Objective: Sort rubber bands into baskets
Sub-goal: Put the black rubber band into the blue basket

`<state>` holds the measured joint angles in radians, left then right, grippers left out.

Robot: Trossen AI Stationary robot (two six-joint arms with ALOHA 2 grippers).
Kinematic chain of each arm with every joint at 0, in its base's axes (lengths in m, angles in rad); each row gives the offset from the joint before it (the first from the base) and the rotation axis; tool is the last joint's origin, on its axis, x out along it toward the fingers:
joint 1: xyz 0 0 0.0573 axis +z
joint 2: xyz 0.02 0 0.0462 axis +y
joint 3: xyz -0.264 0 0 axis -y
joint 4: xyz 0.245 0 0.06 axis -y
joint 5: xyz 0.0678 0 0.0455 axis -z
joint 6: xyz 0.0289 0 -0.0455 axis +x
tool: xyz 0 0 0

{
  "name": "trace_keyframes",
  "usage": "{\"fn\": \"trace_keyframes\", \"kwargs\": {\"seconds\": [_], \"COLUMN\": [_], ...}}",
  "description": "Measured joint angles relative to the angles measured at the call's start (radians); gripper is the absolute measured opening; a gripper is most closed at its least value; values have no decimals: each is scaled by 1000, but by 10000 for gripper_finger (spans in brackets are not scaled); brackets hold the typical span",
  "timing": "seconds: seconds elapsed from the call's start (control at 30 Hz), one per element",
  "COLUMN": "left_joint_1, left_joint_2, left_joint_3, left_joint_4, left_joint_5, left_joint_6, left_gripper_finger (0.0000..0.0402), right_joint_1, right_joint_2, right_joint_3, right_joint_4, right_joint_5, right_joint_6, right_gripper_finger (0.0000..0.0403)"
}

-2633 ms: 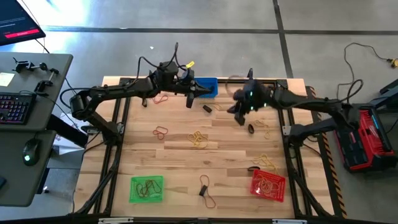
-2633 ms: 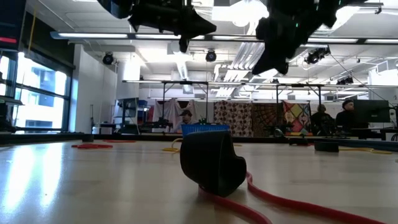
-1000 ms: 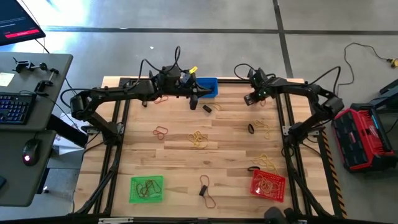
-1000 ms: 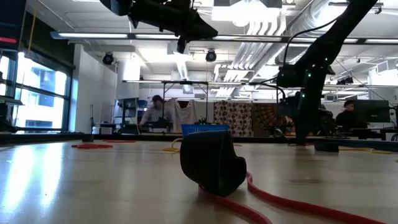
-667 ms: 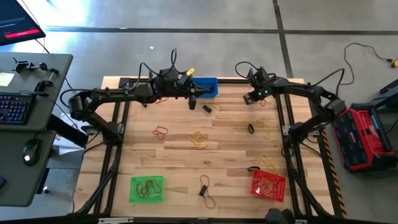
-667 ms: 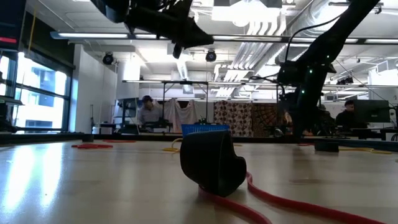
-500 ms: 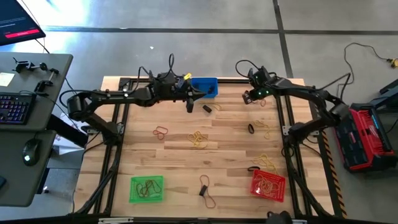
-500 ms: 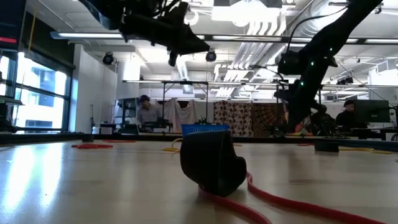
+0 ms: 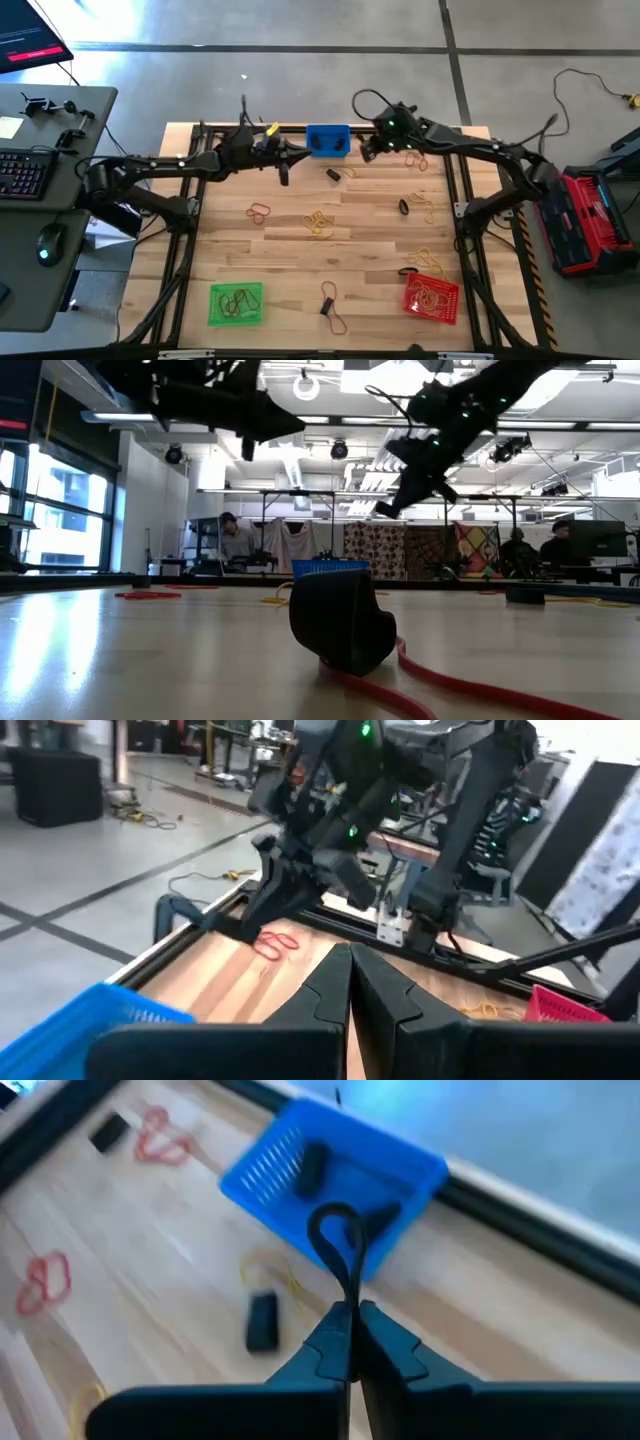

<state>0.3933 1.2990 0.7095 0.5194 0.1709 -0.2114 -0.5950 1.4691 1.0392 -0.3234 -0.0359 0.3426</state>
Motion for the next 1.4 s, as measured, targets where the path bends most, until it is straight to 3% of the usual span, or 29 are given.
{"fn": "trace_keyframes", "kwargs": {"seconds": [0.3,0.63,1.0,1.4], "left_joint_1": [-1,-3,-3,-3], "left_joint_2": [-109,-132,-132,-132], "left_joint_3": [-91,-95,-95,-94], "left_joint_4": [-6,-89,-89,-104], "left_joint_5": [-57,-87,-96,-105], "left_joint_6": [-13,-5,-5,-4], "left_gripper_finger": [0,0,0,0], "right_joint_1": [20,19,-1,-1], "right_joint_2": [273,556,657,667], "right_joint_3": [314,585,631,631], "right_joint_4": [-63,-231,-270,-213], "right_joint_5": [2,2,-1,-25], "right_joint_6": [-11,-32,50,252], "right_gripper_finger": [0,0,0,6]}}
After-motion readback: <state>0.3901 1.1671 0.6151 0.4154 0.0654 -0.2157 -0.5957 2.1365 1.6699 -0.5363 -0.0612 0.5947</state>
